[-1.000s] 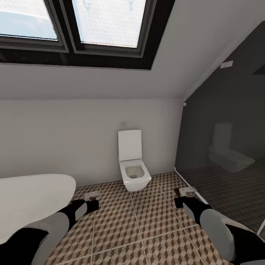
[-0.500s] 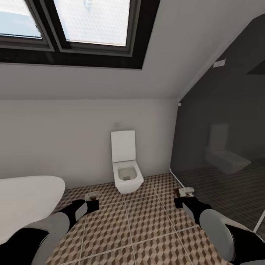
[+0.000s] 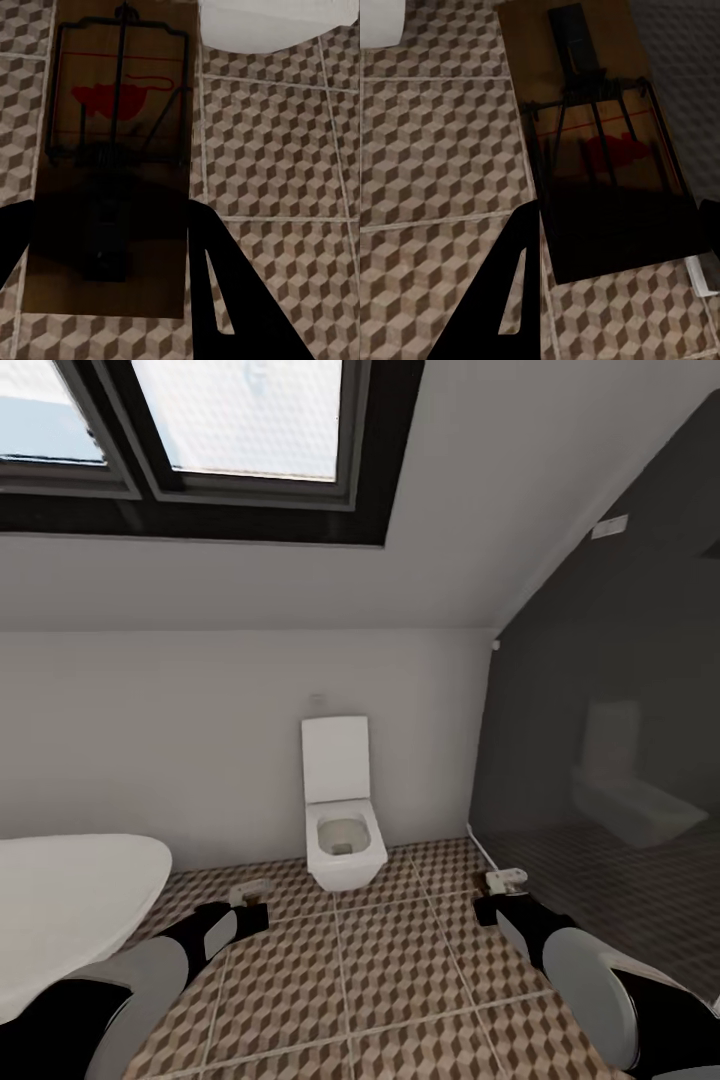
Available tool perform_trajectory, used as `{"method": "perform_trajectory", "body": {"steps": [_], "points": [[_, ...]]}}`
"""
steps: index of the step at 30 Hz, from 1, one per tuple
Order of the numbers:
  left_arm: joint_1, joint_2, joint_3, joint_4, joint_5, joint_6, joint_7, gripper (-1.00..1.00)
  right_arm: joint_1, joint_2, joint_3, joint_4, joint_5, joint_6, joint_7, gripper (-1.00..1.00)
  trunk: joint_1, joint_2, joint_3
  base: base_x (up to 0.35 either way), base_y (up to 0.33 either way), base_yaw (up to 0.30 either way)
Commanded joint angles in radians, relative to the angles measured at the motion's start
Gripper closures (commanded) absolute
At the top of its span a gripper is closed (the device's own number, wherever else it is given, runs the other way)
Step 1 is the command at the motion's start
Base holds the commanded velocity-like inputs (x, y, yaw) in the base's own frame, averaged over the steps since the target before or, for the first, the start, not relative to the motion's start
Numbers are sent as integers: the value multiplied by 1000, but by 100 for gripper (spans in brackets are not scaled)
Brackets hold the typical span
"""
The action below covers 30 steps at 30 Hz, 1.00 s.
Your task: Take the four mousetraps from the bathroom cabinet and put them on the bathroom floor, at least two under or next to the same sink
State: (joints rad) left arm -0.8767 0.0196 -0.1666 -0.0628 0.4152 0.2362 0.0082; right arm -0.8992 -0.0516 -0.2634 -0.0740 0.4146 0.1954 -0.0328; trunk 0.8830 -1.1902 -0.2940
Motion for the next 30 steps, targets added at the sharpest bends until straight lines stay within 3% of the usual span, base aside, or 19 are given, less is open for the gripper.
{"method": "perform_trajectory", "body": {"steps": [1, 30], "points": [[-1, 0, -8, -2, 7, 5, 1, 100, -1, 0, -8, -1, 9, 4, -1, 100, 0, -1, -1, 102, -107, 264], [-1, -1, -10, -2, 12, 6, 1, 100, 0, -2, -8, -1, 9, -1, 0, 100, 0, -1, -1, 56, -25, 277]]}}
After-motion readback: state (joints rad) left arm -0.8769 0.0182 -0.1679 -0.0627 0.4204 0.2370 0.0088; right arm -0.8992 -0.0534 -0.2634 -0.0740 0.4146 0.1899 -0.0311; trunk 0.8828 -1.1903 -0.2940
